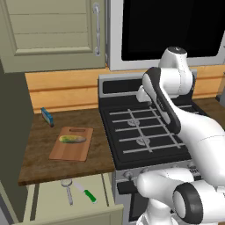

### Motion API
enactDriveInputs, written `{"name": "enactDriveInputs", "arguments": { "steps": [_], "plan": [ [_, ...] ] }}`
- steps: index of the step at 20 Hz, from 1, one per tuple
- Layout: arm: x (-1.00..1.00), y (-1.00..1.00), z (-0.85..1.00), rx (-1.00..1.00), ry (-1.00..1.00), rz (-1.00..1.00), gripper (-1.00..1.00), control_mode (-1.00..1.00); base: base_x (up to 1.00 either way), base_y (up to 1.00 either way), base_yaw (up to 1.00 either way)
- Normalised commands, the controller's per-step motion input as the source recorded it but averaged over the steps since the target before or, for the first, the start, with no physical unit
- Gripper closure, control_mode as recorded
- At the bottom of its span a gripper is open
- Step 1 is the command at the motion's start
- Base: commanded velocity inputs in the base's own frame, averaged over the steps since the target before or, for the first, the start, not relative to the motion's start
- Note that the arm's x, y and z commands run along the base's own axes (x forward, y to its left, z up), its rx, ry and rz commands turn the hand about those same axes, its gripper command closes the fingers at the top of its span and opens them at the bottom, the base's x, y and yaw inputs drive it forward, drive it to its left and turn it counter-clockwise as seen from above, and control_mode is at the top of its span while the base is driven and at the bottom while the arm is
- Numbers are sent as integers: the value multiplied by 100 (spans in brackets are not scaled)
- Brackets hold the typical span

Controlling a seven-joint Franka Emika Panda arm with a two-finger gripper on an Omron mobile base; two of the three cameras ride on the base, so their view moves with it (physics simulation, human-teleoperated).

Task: Place the appropriate cutting tool for cutting the cucumber skin on the cutting board.

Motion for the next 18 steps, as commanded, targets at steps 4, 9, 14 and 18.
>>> {"name": "enactDriveInputs", "arguments": {
  "steps": [4, 9, 14, 18],
  "plan": [
    [-5, 0, 0, 0, 0, 1, -100, -100, 0, 0, 0],
    [-22, 23, -15, -2, 0, 4, -100, -100, 0, 0, 0],
    [-61, 73, -54, -3, 3, 0, -100, -100, 0, 0, 0],
    [-78, 73, -82, 9, 3, 0, -100, -100, 0, 0, 0]
  ]
}}
